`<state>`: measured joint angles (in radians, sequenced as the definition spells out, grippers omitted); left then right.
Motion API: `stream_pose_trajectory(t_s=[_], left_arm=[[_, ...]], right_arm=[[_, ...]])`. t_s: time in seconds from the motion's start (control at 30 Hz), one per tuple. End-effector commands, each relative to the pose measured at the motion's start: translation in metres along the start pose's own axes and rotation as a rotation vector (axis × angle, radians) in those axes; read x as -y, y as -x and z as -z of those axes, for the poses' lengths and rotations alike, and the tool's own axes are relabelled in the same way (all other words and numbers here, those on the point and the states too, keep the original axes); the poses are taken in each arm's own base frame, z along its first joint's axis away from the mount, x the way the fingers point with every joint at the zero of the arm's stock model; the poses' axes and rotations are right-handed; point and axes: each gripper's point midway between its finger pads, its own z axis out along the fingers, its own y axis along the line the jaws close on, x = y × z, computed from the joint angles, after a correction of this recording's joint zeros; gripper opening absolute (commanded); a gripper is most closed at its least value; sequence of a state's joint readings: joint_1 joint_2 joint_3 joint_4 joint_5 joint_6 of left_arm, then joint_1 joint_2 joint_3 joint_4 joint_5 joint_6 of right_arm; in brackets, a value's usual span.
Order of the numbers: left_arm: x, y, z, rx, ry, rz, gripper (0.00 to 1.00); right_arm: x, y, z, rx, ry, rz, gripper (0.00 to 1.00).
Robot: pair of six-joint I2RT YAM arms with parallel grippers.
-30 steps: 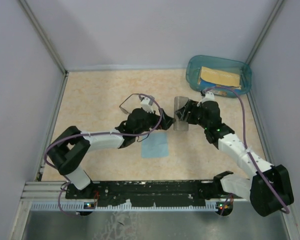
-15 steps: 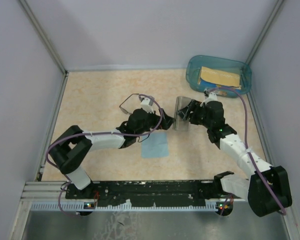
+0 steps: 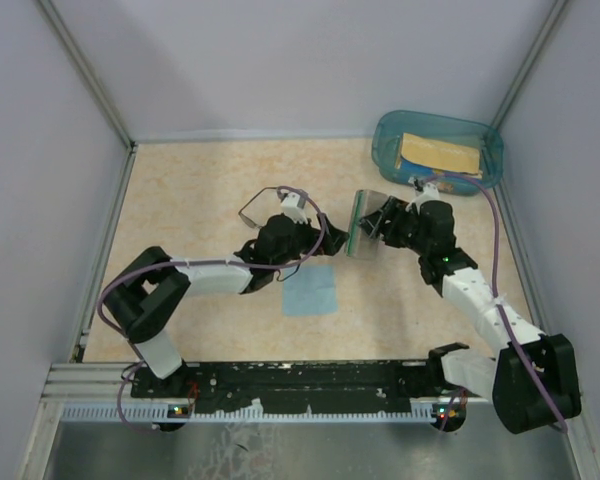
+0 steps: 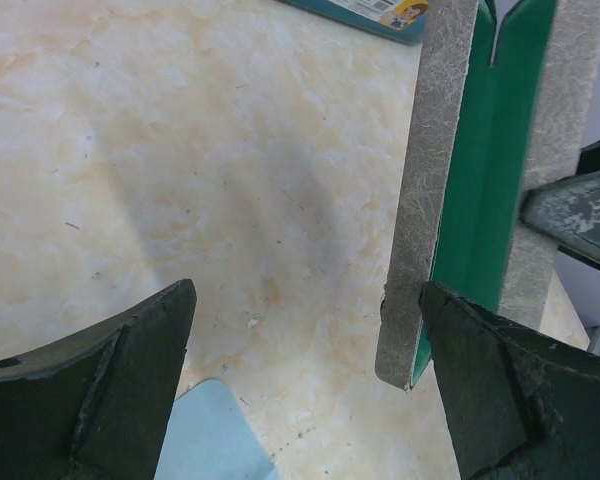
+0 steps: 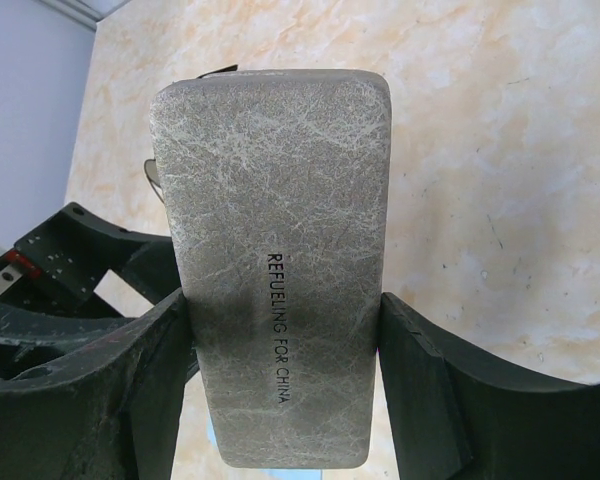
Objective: Organize the sunglasses
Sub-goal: Open the sunglasses case, then place the sunglasses case at the center of the board.
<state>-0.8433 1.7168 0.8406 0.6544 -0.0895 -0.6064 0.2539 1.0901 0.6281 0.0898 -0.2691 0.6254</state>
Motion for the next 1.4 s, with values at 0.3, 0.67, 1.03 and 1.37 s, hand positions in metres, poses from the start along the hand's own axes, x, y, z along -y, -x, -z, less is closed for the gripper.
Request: stream_pose_trajectory(t_s=[0.3,0.67,1.03,1.37], left_arm=[[-0.036,-0.022,-0.007,-0.071,0.098,-0.018,0.99],[-0.024,0.005,0.013,-0.014,0.084,-0.035,0.99],[-0.016,0.047,0.071,0.07,0.103,-0.112,1.0],[-0.036,0.038,0.109,0.073,0.158,-0.116,1.0]], right_arm=[[-0.064,0.034,0.012,0.071,0.288,-0.006,0.0],[-0.031,0.03,0.001,0.054,0.175,0.007,0.0],[-0.001,0.032,-0.02,-0.06,0.264,0.007,0.0],[0.02,0.015,-0.059,-0.215,0.326,-0.029,0.0]])
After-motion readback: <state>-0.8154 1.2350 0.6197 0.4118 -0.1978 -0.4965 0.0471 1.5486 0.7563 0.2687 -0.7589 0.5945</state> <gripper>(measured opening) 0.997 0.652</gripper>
